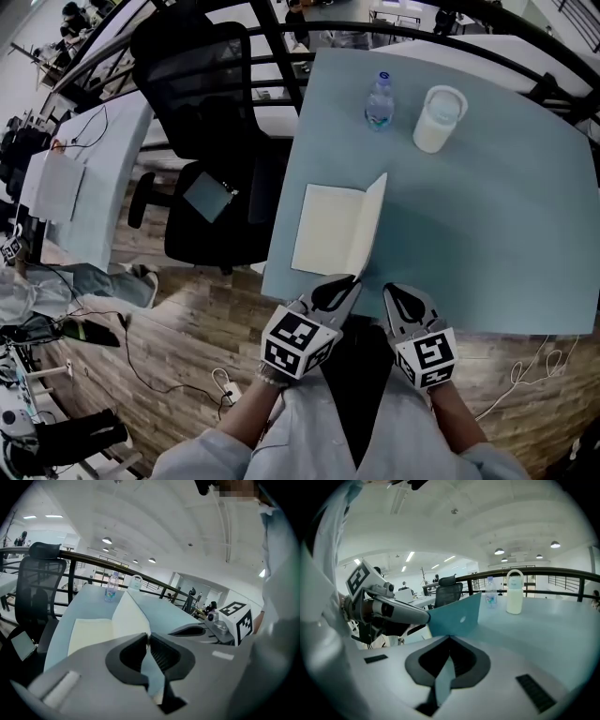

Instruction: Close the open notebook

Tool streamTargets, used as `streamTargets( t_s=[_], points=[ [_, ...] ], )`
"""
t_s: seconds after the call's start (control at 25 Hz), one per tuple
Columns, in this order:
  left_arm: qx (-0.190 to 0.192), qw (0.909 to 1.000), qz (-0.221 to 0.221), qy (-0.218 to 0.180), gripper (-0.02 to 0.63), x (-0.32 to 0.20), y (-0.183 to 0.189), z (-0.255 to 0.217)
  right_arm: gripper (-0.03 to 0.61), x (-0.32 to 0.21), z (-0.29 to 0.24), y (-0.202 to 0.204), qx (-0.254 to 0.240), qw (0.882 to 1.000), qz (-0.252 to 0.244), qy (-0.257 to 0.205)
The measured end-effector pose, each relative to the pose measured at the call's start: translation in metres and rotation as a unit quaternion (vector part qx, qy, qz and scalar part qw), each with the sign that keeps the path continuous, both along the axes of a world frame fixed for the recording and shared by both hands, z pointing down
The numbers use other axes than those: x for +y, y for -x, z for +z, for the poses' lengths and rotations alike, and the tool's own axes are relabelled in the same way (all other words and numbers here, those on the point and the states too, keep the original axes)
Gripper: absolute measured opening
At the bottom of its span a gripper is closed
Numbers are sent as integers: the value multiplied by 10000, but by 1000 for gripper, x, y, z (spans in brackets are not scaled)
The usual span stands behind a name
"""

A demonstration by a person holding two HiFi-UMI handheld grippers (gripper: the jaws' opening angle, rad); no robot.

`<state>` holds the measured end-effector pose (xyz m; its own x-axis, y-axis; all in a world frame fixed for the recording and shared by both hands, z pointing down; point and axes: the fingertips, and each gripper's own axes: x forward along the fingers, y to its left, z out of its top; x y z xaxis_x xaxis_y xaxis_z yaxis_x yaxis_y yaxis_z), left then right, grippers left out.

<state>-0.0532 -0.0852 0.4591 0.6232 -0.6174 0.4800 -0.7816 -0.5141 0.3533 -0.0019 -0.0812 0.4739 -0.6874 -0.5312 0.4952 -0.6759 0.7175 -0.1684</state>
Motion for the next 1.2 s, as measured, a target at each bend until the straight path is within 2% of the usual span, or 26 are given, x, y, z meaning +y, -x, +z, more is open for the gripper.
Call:
streamTargets(
  t_s=[0.36,0.56,0.76,1.2],
  points=[
    [-70,9971,-749,111,26,-1,42,5,0,-2,-12,7,15,9997,-224,-126],
    [162,9928,-1143,322,25,-2,60,10,0,-6,-17,6,33,9997,-225,-134],
    [414,9840,-1634,573,23,-1,85,25,0,-10,-24,0,1,9998,-101,-141],
    [100,9735,-2066,973,23,0,118,58,0,-12,-46,-2,-89,9996,95,-261]
  ],
)
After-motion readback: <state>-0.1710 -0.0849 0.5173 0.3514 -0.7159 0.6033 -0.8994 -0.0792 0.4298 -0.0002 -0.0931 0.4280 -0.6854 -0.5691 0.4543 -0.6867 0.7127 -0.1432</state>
